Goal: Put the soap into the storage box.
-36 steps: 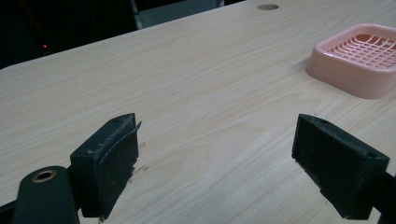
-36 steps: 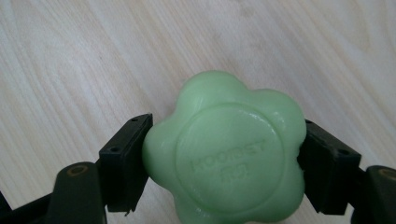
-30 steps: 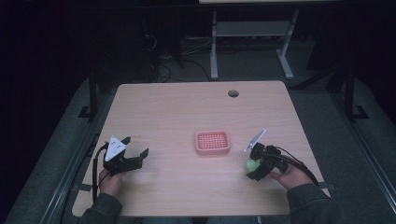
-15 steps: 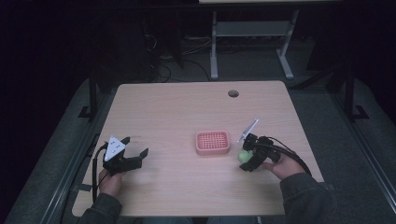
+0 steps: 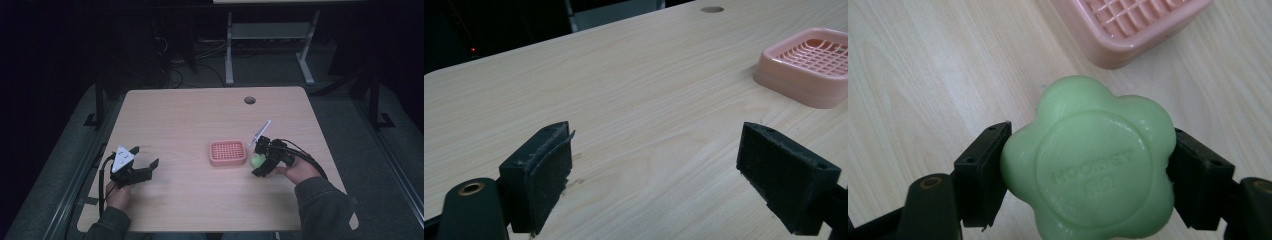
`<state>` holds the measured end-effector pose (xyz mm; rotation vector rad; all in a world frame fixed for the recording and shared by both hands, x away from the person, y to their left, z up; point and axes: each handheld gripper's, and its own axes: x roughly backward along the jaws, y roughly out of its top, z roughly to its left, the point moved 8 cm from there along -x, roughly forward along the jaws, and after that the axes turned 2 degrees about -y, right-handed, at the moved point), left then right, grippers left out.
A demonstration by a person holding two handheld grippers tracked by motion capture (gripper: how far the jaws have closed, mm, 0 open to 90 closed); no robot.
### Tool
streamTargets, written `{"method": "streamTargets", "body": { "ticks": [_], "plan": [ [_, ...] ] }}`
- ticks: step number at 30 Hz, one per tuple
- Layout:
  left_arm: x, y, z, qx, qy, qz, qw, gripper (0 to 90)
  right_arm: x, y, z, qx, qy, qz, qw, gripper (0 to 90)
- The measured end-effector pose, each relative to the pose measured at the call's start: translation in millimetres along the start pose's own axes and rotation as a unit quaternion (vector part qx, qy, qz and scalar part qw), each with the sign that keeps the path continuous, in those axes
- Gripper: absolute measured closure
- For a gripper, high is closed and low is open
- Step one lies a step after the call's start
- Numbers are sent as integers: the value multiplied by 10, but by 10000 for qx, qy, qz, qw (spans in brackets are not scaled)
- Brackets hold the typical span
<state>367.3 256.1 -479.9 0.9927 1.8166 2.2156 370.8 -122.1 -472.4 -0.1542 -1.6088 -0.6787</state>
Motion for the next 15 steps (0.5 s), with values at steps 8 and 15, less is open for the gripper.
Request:
{"method": "streamTargets", "body": {
  "ticks": [8, 15],
  "plan": [
    [-3, -3, -2, 1, -6, 13, 10000, 142, 31, 105, -18, 53, 14, -33, 10000, 260],
    [-2, -1, -6, 16, -18, 4, 10000, 142, 38, 213, -31, 101, 61, -45, 9999, 260]
  ]
}}
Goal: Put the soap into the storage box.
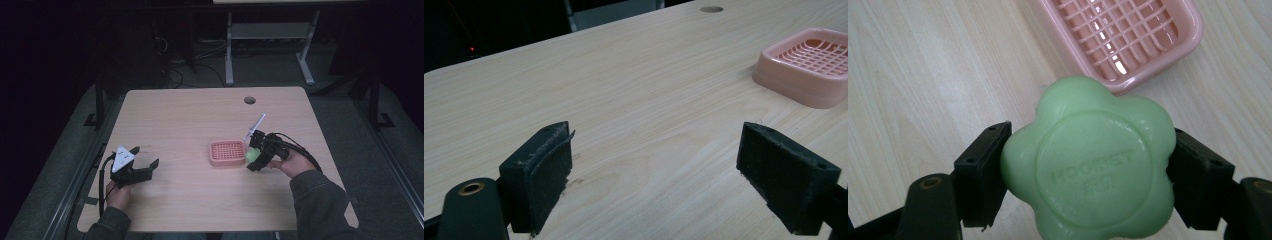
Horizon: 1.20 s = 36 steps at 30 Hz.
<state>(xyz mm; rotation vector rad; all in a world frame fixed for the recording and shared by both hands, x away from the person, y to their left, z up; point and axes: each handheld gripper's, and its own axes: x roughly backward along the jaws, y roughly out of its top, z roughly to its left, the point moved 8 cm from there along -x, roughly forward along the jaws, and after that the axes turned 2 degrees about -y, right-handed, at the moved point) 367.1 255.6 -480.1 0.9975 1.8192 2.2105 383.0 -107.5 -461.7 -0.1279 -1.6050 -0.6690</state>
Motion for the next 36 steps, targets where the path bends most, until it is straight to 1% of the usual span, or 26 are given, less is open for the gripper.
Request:
{"method": "streamTargets", "body": {
  "ticks": [3, 4, 6, 8, 11, 18, 20, 23, 28, 29, 32, 36],
  "plan": [
    [0, -1, -3, 1, -6, 6, 10000, 142, 3, 49, -13, 48, -9, 0, 10000, 260],
    [0, -2, -2, 2, -8, 9, 10000, 142, 8, 69, -17, 30, -15, -6, 10000, 260],
    [-2, -5, 0, 4, -7, 21, 10000, 142, 18, 113, -33, 65, -15, -59, 10000, 260],
    [0, -3, 1, 4, -4, 12, 10000, 142, 27, 146, -38, 27, 33, -96, 9999, 260],
    [2, 1, -2, 10, 5, -12, 10000, 142, 21, 196, -62, 46, 9, -101, 9999, 259],
    [-1, 0, 1, -7, 5, -7, 10000, 142, -2, 294, -74, 92, 35, -50, 9999, 259],
    [-1, -1, 1, 6, -2, 3, 10000, 142, -16, 333, -72, 85, 76, -66, 9999, 260],
    [-2, 1, 0, 5, 2, -11, 10000, 142, -33, 386, -73, 150, 54, -22, 9999, 259],
    [-2, 3, 0, 11, 1, -17, 10000, 142, -27, 464, -72, 191, 49, -26, 9998, 259],
    [-2, 3, 0, 8, -2, -14, 10000, 142, -23, 476, -74, 171, 40, -10, 9998, 259],
    [-3, 5, -2, 15, -3, -33, 10000, 142, -23, 505, -93, 136, 92, -97, 9998, 259],
    [-5, 3, -3, -7, -11, -15, 10000, 142, -45, 516, -96, 123, 111, -73, 9998, 259]
  ]
}}
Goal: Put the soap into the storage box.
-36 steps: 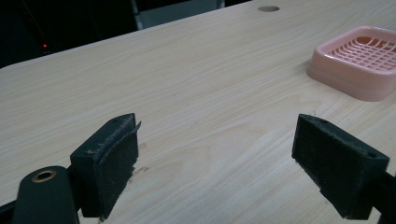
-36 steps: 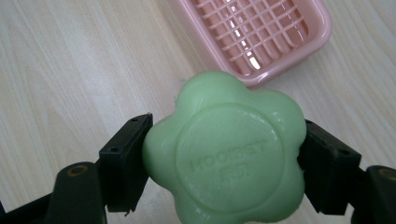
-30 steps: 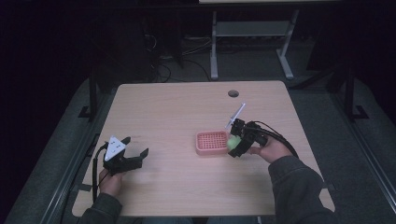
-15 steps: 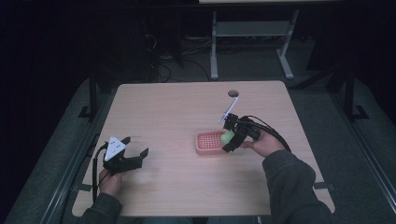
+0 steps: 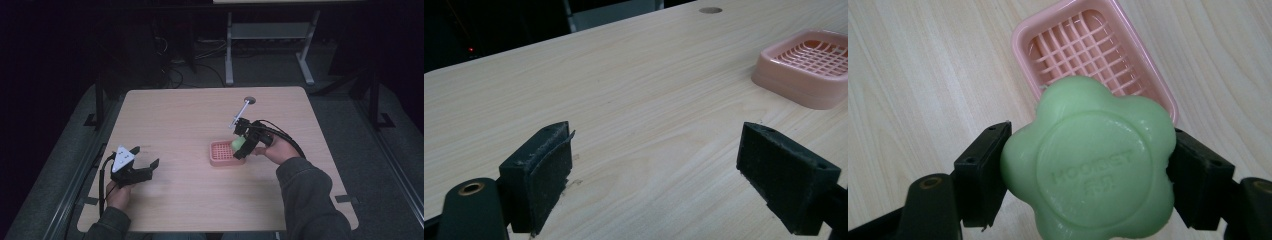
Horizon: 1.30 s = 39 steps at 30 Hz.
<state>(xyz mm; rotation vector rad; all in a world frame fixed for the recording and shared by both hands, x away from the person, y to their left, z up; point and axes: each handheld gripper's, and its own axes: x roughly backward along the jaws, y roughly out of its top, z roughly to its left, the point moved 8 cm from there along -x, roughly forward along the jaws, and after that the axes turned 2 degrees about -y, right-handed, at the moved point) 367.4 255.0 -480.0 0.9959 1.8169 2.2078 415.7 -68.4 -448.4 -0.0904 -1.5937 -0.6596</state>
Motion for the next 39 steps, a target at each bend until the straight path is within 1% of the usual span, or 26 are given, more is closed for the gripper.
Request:
{"method": "streamTargets", "body": {
  "ticks": [6, 13, 17, 26, 30, 35, 37, 39],
  "plan": [
    [-3, -1, -1, 19, -3, -5, 10000, 142, -47, 33, -22, 26, 10, 31, 10000, 260],
    [-2, 4, -1, 30, -2, -28, 10000, 142, -17, 119, -46, 76, -27, 27, 10000, 259],
    [-3, 5, -5, 22, -6, -34, 10000, 142, -11, 158, -41, 74, -3, -4, 10000, 259],
    [-2, 5, -5, 19, -4, -30, 10000, 142, -101, 191, -49, 77, 29, 71, 9999, 259],
    [-2, 5, -4, 29, -5, -32, 10000, 142, -134, 209, -55, 84, 4, 81, 9999, 259],
    [-5, 1, -11, 2, -28, -13, 10000, 142, -178, 233, -50, 66, 12, 92, 9999, 259],
    [-8, 3, -13, 5, -26, -25, 10000, 142, -211, 242, -44, 74, 21, 106, 9999, 259],
    [-6, 1, -11, 3, -30, -15, 10000, 142, -247, 252, -41, 33, 87, 77, 9999, 259]
  ]
}}
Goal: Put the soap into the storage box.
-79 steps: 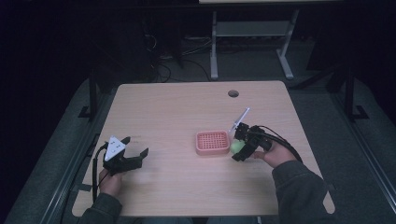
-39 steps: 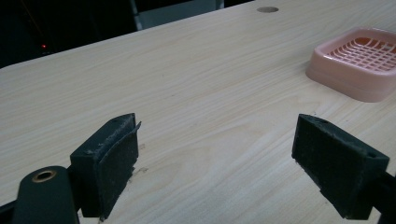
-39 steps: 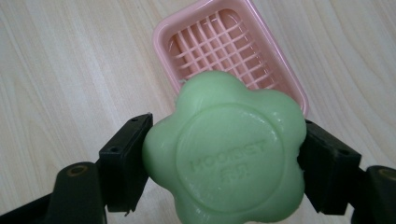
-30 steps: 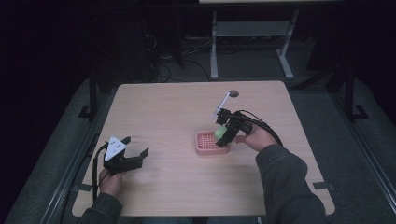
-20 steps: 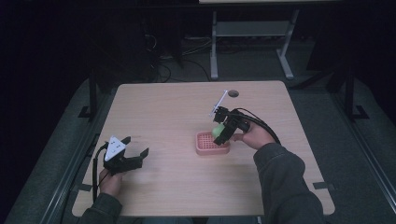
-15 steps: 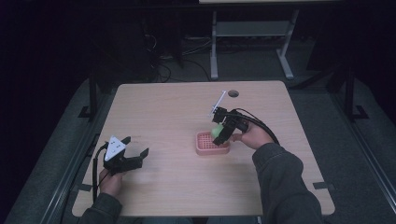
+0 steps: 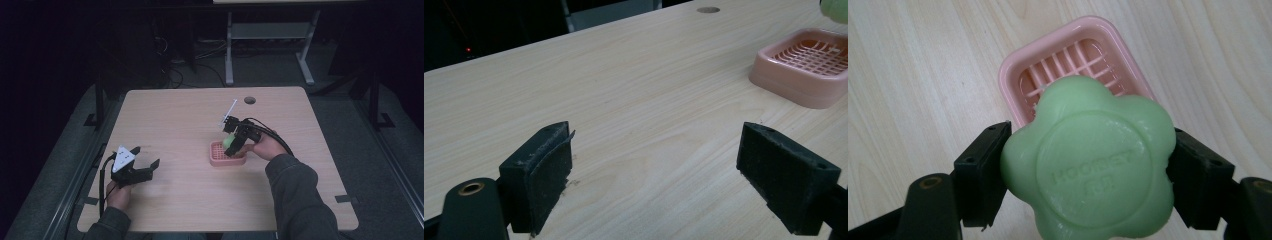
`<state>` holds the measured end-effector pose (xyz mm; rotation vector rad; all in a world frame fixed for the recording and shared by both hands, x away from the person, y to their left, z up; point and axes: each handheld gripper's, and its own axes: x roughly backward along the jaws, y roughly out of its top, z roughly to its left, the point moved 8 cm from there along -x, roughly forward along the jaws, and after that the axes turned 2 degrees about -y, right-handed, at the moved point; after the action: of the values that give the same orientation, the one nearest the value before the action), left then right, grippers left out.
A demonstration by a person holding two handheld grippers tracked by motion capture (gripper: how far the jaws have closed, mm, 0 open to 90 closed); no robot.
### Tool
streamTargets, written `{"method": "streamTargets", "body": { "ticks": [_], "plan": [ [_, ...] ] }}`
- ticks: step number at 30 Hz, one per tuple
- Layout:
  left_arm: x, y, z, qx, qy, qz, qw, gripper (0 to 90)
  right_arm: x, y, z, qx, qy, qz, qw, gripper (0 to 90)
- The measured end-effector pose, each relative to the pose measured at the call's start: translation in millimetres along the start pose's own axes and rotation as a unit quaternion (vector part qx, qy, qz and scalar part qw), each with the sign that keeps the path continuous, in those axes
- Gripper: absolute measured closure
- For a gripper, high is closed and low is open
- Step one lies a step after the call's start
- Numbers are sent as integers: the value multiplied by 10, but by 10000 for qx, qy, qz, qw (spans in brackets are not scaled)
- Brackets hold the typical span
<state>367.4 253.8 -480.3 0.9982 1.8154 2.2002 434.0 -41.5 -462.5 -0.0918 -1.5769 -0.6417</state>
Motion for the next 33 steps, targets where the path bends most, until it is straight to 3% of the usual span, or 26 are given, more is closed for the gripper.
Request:
{"method": "streamTargets", "body": {
  "ticks": [8, 33],
  "plan": [
    [1, -1, 2, 8, 0, 3, 10000, 142, -149, -11, -31, -114, 26, 85, 9999, 259],
    [-1, 0, 0, 7, -3, -1, 10000, 142, -303, 55, -53, -205, 9, 139, 9997, 258]
  ]
}}
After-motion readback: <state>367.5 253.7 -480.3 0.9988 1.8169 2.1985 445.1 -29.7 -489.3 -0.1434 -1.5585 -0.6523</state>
